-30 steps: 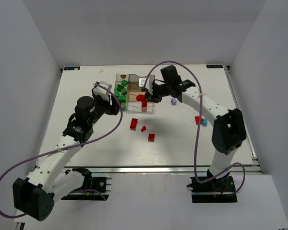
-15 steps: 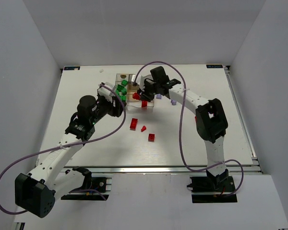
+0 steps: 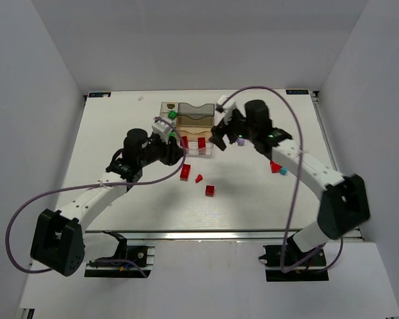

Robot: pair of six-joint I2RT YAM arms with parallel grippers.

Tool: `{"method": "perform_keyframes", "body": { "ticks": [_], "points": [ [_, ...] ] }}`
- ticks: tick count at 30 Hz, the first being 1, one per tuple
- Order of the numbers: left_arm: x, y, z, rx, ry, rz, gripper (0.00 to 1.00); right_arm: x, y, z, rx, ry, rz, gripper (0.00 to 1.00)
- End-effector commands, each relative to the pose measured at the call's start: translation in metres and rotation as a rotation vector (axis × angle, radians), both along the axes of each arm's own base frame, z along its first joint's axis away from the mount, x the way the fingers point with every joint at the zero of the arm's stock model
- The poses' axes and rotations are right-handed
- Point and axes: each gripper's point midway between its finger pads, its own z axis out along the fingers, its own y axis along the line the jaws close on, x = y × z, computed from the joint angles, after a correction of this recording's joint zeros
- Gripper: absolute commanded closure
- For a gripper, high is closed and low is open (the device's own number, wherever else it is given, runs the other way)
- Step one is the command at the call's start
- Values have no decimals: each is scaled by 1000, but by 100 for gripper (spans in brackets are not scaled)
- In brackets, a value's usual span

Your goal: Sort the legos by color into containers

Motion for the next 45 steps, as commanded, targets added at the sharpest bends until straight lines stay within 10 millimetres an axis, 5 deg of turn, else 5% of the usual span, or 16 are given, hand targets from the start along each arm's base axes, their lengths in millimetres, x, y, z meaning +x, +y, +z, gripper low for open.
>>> {"method": "perform_keyframes", "body": {
  "ticks": [1, 3, 4, 5, 6, 7, 9, 13, 16, 30, 33, 38, 43, 45],
  "points": [
    [-5, -17, -3, -36, 46, -37, 48, -2, -32, 78, 312, -32, -241, 11],
    [-2, -23, -29, 20, 130, -12, 42, -39, -34, 98, 361, -22, -125, 25],
    [-2, -27, -37, 43, 155, -9, 41, -52, -37, 92, 367, -2, -101, 49],
    [-10, -30, -66, 112, 247, -10, 41, -64, -39, 96, 389, 8, -66, 59],
    [-4, -30, -71, 144, 256, 25, 41, -79, -44, 113, 417, -35, -41, 67],
    [-4, -31, -81, 175, 282, 36, 41, -85, -47, 108, 413, -29, -31, 74],
    [-4, -30, -106, 262, 335, 95, 41, -93, -53, 104, 388, -37, -18, 72],
    [0, -18, -129, 376, 364, 233, 37, -90, -66, 69, 323, -7, -55, 39],
    [4, -14, -133, 420, 343, 298, 35, -91, -72, 64, 334, -10, -55, 28],
    [13, -11, -167, 505, 365, 372, 29, -110, -85, 52, 348, -30, -17, 23],
    [13, -13, -167, 495, 369, 362, 34, -111, -85, 52, 343, -34, -14, 24],
    [12, -21, -155, 463, 357, 323, 77, -111, -86, 50, 338, -36, -14, 27],
    [-13, -59, -111, 391, 267, -39, 84, -108, -90, 50, 326, -66, -30, 30],
    [-18, -60, -99, 413, 190, -123, 83, -109, -91, 51, 324, -75, -28, 31]
  ]
}}
